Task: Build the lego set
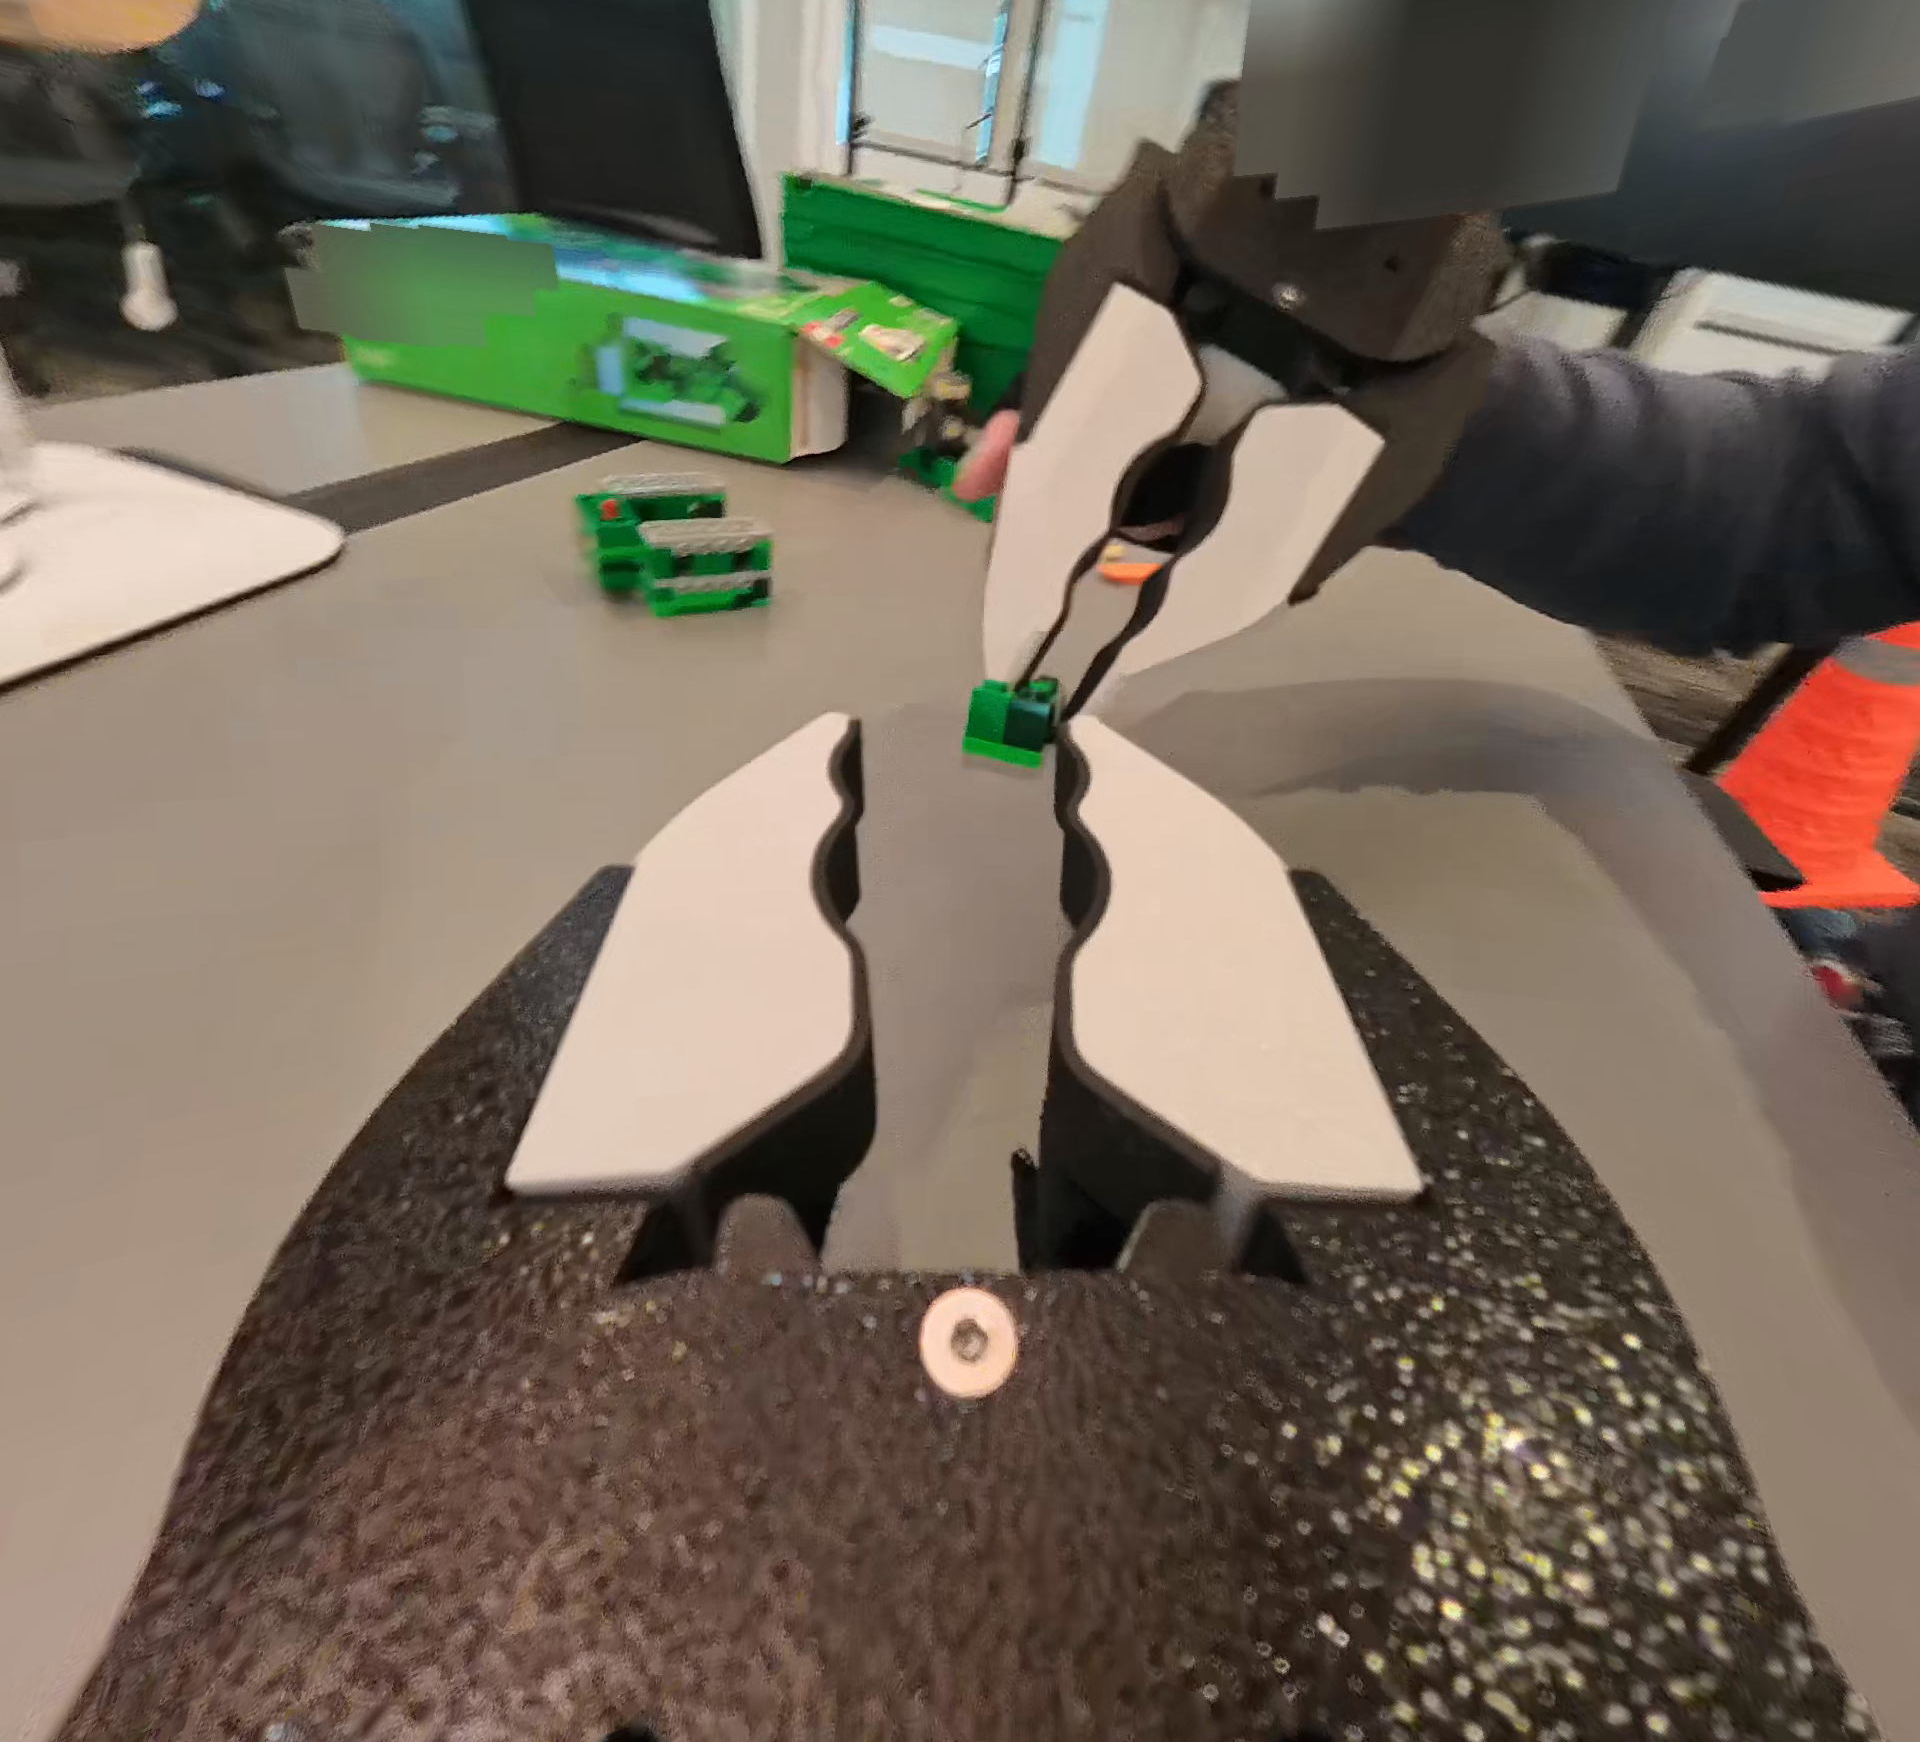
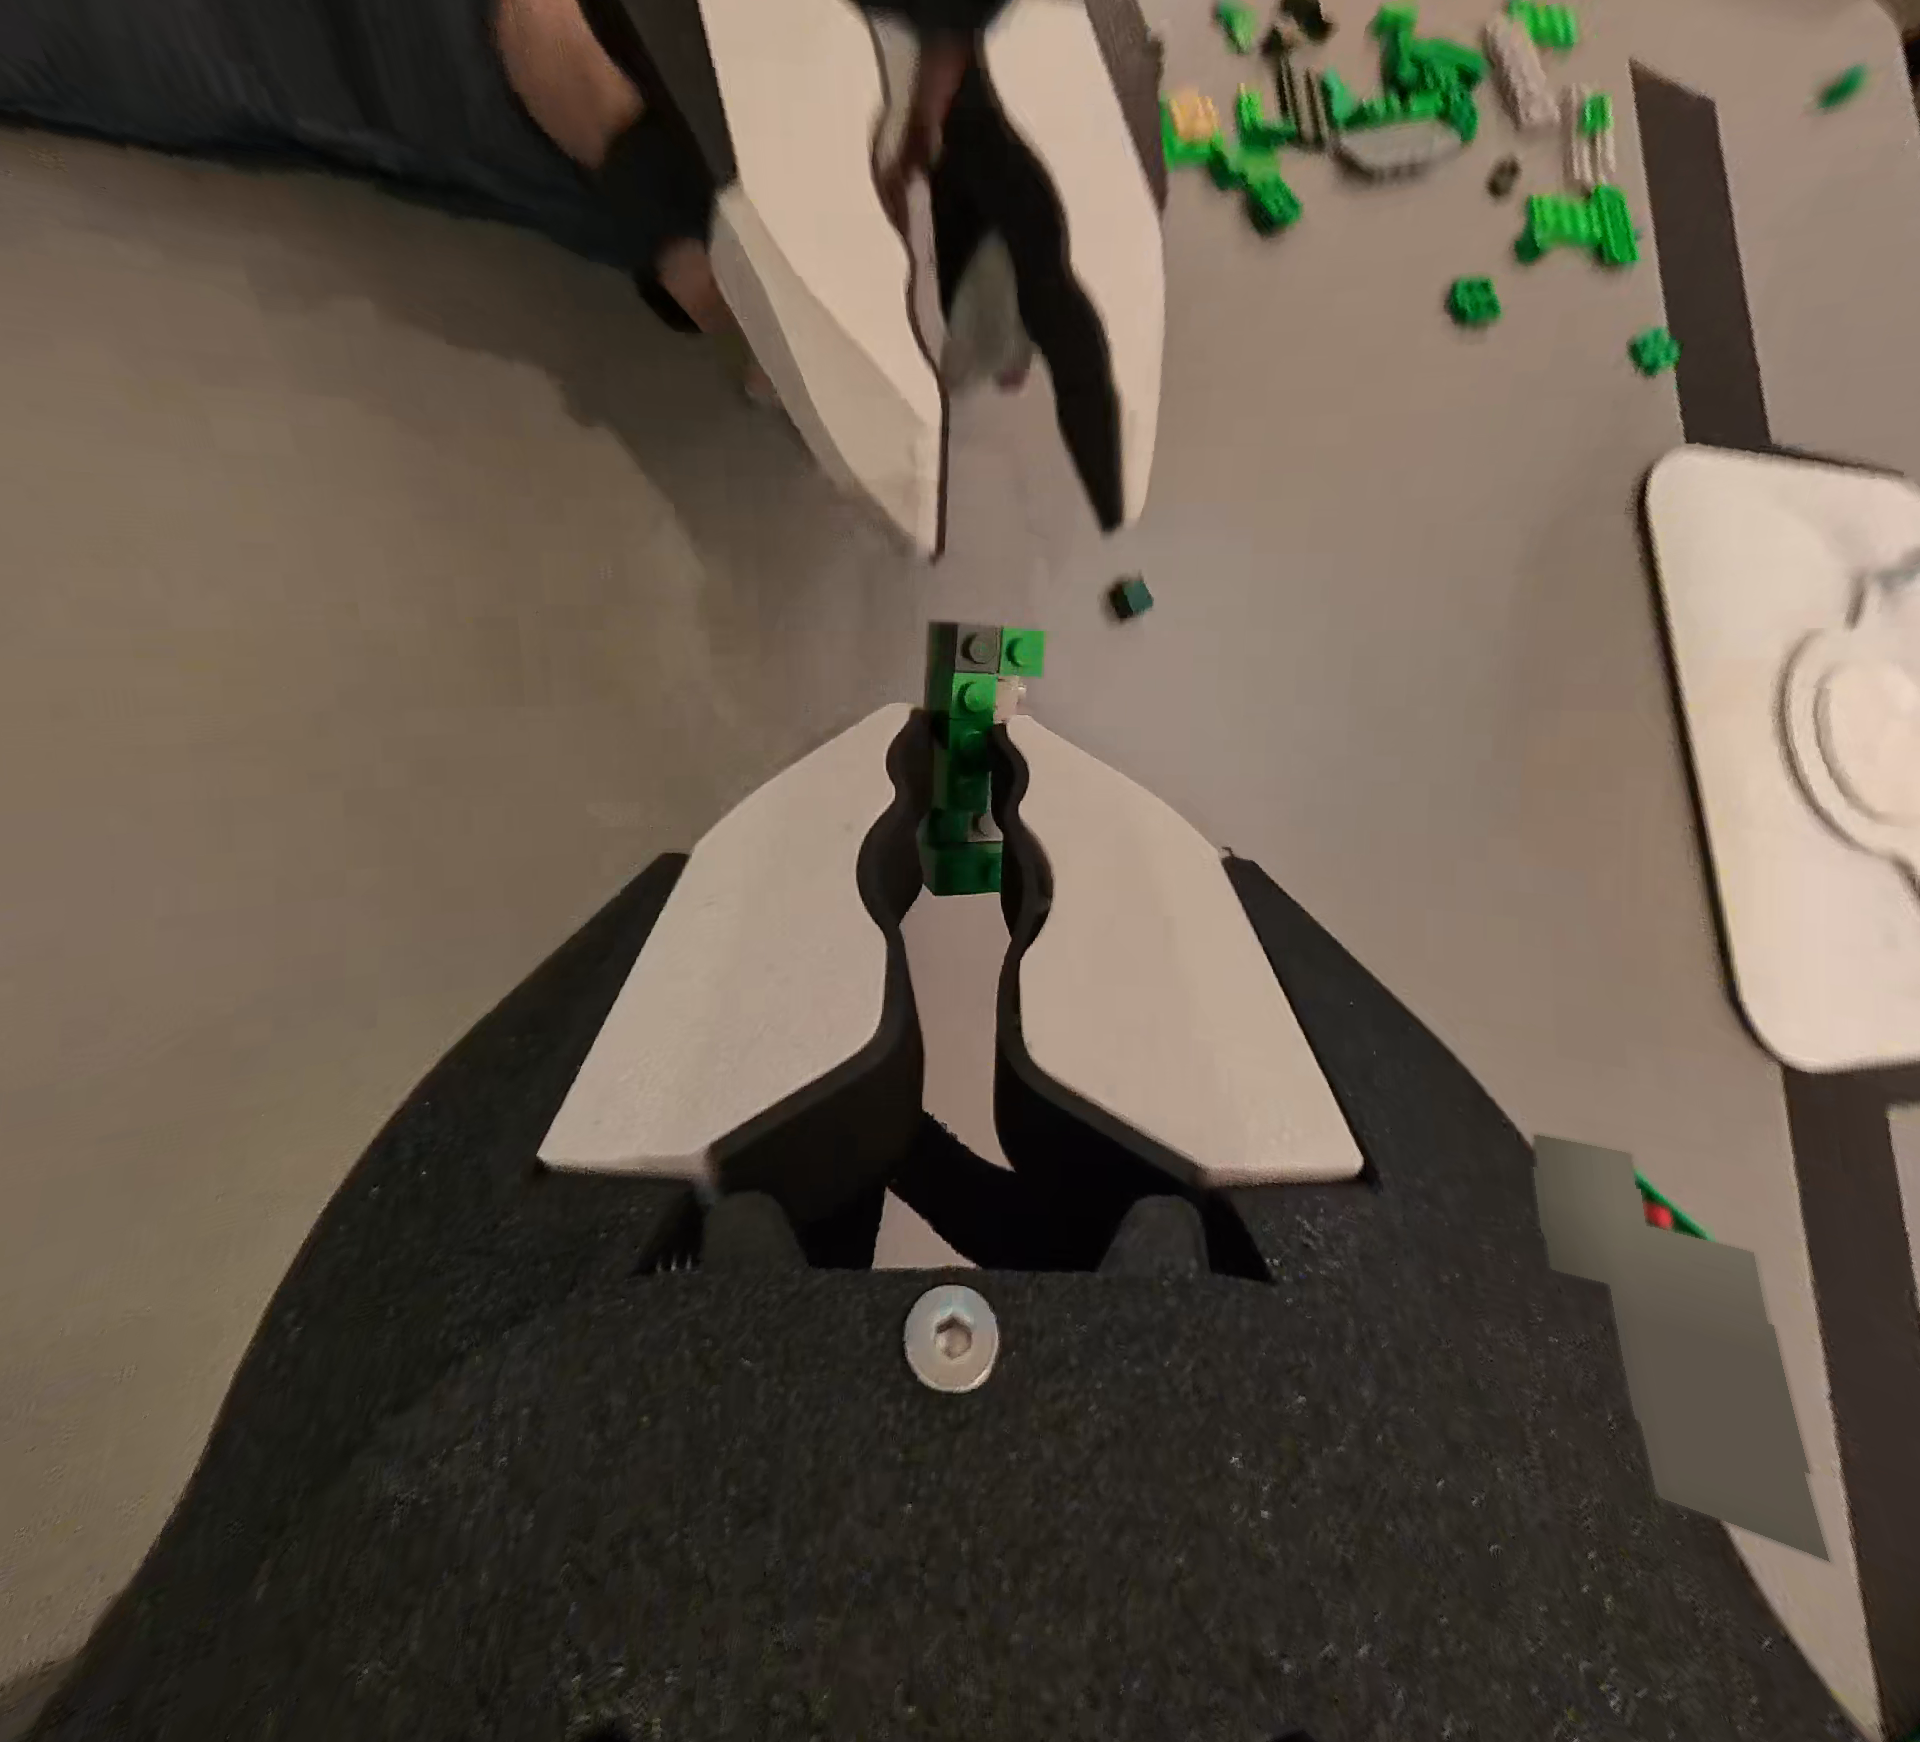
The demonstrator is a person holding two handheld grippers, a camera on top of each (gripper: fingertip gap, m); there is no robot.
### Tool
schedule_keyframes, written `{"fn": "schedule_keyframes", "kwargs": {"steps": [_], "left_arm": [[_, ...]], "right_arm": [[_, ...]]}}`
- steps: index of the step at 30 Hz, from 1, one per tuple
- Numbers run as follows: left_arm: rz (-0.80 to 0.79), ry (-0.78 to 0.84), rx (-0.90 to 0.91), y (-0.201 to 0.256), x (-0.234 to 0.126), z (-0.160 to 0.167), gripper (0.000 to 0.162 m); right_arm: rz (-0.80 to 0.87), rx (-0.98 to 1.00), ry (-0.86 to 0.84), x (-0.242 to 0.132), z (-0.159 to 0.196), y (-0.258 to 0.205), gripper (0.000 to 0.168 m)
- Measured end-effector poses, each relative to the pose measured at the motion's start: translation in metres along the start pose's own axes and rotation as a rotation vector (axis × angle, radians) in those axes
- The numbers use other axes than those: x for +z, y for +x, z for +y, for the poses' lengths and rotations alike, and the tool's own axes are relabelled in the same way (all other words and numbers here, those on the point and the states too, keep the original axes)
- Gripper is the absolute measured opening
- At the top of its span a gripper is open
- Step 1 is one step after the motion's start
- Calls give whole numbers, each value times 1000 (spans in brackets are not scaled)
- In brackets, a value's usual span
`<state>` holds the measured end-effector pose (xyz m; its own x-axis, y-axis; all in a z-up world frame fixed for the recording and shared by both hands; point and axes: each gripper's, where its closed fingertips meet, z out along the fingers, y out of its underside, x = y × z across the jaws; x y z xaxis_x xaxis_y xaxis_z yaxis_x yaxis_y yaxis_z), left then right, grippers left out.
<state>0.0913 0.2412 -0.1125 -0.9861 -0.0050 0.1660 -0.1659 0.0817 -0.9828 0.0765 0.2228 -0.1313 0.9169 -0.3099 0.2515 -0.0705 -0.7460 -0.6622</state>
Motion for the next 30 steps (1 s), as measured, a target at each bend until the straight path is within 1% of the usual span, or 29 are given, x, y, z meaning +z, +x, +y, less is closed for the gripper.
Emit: {"fn": "schedule_keyframes", "kwargs": {"steps": [3, 5, 8, 11, 12, 13, 14, 15, 17, 20, 22, 25, 28, 30], "left_arm": [[-142, -60, -9, -23, -7, 7, 47], [-243, -104, -14, -37, -12, 12, 48], [-356, -138, 14, -47, -18, 11, 54], [-468, -190, 74, -57, -26, 11, 60], [-506, -206, 76, -61, -30, 12, 62], [-542, -222, 63, -64, -33, 13, 66], [-571, -226, 52, -67, -36, 11, 71], [-603, -221, 49, -70, -38, 8, 76], [-661, -222, 64, -75, -39, 2, 84], [-727, -272, 108, -79, -23, -5, 106], [-757, -309, 154, -76, -1, -11, 117], [-790, -366, 251, -68, 37, -21, 127], [-810, -446, 357, -58, 72, -28, 132], [-811, -487, 421, -51, 90, -32, 133]], "right_arm": [[8, 40, -88, 16, 28, -1, 10], [18, 51, -143, 25, 43, -2, 10], [21, 61, -173, 34, 53, -4, 10], [41, 58, -161, 36, 52, -2, 11], [46, 63, -139, 35, 49, -3, 18], [57, 74, -109, 32, 42, -4, 28], [93, 91, -76, 26, 35, -3, 38], [145, 116, -39, 17, 26, 0, 52], [272, 194, 70, -10, 1, 8, 75], [444, 299, 306, -64, -49, 12, 90], [547, 305, 366, -95, -70, 8, 95], [643, 316, 333, -124, -80, 2, 105], [779, 273, 196, -144, -70, 3, 117], [827, 250, 116, -150, -62, 2, 123]]}}
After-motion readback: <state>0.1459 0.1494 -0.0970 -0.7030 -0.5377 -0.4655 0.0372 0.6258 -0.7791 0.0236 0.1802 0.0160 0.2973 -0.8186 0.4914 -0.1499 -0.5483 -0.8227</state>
